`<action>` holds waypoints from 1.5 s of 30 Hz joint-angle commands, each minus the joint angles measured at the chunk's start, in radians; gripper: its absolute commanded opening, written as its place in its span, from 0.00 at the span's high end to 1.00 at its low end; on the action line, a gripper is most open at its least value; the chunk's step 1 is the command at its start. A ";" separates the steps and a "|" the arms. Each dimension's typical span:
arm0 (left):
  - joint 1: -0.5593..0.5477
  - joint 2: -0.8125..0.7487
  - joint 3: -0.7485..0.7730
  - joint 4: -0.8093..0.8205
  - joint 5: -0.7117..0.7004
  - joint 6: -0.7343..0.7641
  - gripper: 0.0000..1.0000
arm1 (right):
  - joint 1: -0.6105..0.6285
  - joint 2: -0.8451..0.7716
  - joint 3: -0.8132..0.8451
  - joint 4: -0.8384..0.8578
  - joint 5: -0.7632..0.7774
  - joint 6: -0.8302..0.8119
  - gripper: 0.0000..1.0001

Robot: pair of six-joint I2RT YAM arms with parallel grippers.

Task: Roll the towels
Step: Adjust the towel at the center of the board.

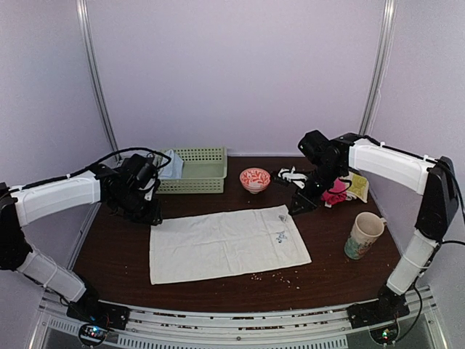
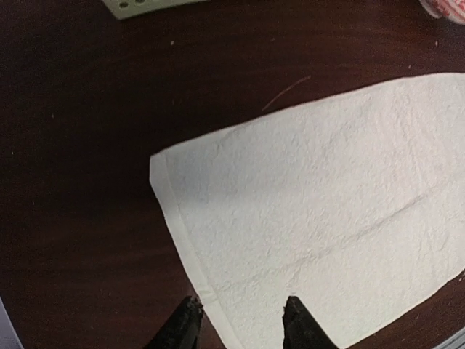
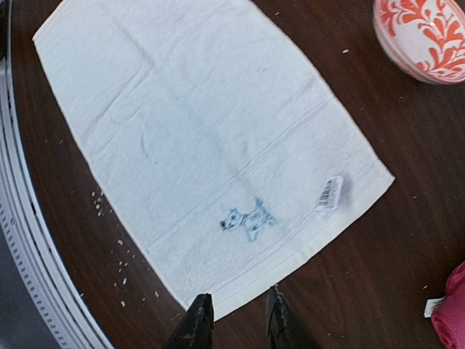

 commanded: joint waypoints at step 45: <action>0.147 0.485 0.137 0.384 -0.025 0.247 1.00 | 0.110 0.072 -0.285 0.149 0.174 -0.004 0.83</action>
